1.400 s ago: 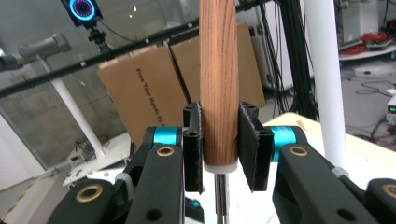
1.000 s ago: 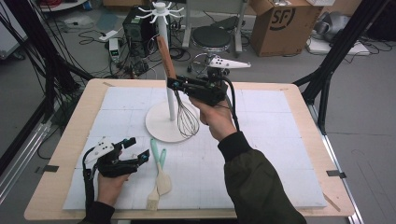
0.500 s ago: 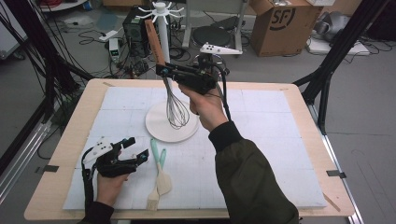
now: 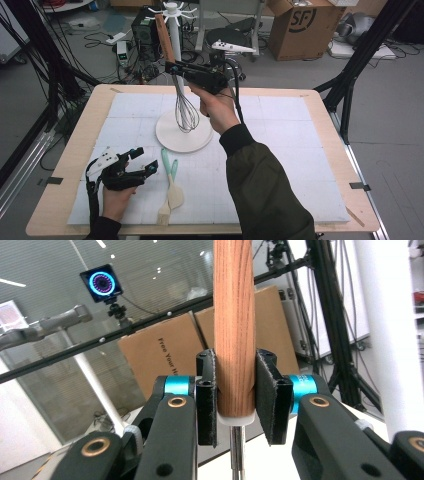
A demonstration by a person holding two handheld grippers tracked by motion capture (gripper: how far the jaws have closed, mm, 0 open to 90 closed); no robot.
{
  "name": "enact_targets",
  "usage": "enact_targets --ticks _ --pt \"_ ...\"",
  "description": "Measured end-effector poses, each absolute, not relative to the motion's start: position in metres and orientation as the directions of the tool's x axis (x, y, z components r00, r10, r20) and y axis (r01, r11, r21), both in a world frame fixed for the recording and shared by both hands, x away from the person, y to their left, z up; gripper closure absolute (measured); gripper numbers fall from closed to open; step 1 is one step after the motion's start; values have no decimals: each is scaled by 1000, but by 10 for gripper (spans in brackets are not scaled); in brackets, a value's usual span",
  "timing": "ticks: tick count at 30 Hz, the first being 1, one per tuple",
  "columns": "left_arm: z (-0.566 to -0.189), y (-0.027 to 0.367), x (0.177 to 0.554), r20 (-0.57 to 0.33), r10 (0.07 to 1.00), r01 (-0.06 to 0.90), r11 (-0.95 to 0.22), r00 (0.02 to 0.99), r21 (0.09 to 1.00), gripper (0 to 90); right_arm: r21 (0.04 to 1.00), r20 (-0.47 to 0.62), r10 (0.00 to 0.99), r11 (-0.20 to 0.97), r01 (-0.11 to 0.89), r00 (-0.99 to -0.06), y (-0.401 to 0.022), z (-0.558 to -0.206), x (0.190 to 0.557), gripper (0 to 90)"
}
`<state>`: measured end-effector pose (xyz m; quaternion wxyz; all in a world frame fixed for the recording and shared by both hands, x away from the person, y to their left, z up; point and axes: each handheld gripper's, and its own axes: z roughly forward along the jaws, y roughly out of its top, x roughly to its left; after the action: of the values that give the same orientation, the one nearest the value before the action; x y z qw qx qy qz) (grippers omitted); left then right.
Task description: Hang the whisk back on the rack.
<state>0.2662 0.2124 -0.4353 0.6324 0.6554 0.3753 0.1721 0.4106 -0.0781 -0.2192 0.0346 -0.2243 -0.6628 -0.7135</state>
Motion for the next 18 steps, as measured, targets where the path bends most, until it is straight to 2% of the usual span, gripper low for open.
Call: enact_targets --ticks 15,16,18 --pt "-435 212 265 -250 707 275 81 662 958 192 917 398 265 -144 372 -879 -79 -232 417 718" --pt "-435 212 265 -251 707 275 83 661 958 192 916 400 274 -142 374 -875 -78 -233 417 676" --pt "-435 211 265 -249 708 274 82 661 958 192 911 413 316 -151 385 -854 -78 -234 419 490"
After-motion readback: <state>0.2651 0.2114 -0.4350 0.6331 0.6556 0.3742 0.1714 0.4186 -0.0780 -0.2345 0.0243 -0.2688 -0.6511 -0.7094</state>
